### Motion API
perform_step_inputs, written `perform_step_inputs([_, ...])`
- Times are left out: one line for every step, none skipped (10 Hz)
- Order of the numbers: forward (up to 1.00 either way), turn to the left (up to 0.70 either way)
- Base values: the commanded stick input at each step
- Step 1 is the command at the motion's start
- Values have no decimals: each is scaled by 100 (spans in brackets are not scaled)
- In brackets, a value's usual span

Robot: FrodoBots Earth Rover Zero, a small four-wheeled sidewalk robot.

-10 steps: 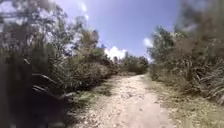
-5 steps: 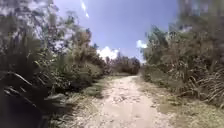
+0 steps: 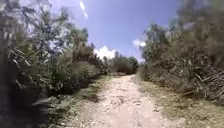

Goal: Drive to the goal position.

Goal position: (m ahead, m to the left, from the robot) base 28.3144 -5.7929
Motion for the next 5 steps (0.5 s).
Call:
perform_step_inputs([50,0])
perform_step_inputs([50,-23])
perform_step_inputs([50,-50])
perform_step_inputs([50,-50])
perform_step_inputs([50,-50])
